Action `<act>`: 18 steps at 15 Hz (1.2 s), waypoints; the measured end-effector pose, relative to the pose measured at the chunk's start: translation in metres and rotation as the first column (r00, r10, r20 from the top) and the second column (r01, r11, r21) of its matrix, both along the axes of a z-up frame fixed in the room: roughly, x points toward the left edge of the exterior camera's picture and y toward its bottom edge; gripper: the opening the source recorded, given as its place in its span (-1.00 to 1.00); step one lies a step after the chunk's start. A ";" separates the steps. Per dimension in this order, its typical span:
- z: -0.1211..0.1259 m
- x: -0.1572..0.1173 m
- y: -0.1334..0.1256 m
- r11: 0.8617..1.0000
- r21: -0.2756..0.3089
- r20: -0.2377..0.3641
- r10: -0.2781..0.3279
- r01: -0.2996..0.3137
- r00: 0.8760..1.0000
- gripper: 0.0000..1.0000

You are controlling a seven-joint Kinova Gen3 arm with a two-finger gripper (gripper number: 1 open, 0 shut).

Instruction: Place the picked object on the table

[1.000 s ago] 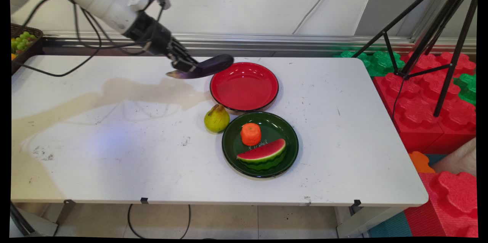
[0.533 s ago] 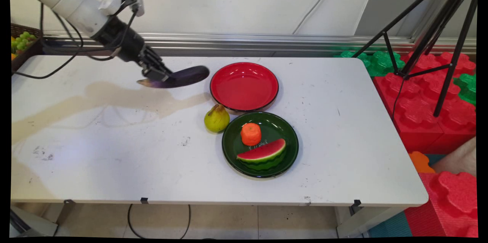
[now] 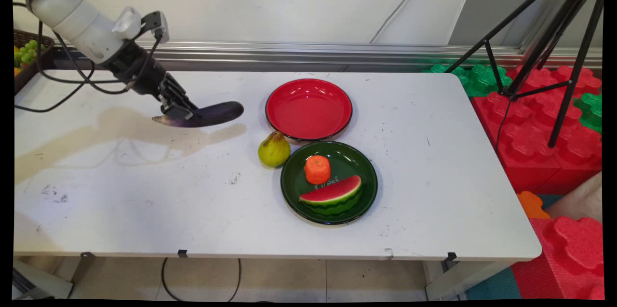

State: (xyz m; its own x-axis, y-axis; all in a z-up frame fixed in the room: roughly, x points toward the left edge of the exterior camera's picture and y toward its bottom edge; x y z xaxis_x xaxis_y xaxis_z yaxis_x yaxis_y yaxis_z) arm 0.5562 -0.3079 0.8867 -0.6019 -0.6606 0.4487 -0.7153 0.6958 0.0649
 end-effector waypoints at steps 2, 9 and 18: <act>-0.012 0.002 0.000 1.000 0.015 0.010 0.023 -0.023 1.000 -1.00; -0.050 0.005 -0.003 0.991 0.058 0.019 0.117 -0.118 0.993 -1.00; -0.069 0.008 -0.008 0.981 0.066 0.018 0.181 -0.182 0.983 1.00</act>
